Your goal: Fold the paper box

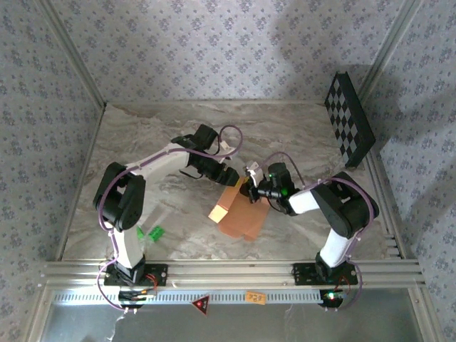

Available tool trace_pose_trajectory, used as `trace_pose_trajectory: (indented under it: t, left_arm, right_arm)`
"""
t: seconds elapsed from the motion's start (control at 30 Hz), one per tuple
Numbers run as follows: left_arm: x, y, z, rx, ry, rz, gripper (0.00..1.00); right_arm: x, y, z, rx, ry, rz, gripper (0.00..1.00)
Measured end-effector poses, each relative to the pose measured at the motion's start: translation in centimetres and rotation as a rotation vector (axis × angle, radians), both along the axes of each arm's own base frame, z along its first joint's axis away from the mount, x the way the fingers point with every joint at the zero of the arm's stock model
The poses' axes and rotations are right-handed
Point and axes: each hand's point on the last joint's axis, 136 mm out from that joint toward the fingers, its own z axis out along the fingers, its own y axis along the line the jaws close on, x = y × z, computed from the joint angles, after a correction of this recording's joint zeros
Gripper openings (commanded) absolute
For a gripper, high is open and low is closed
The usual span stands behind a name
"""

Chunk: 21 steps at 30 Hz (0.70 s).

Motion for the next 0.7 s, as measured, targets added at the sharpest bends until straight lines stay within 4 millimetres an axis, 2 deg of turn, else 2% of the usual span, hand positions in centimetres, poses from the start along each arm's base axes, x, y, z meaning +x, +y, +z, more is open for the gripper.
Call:
trace_pose_trajectory:
  t: [0.33,0.67,0.7]
  left_arm:
    - [-0.6,0.9,-0.3,-0.017,-0.009,0.044,0.63]
    - [-0.1,1.3,0.2,-0.059,-0.008,0.113,0.65]
    - [0.0,1.5,0.4,-0.062,-0.01,0.121,0.65]
  right_arm:
    - [-0.7,-0.1,0.1,-0.158,-0.011,-0.162,0.0]
    - [-0.9,0.1,0.0,-0.212,0.101,-0.254,0.0]
    - [-1.0,0.0,0.0,-0.217,0.111,-0.256,0.02]
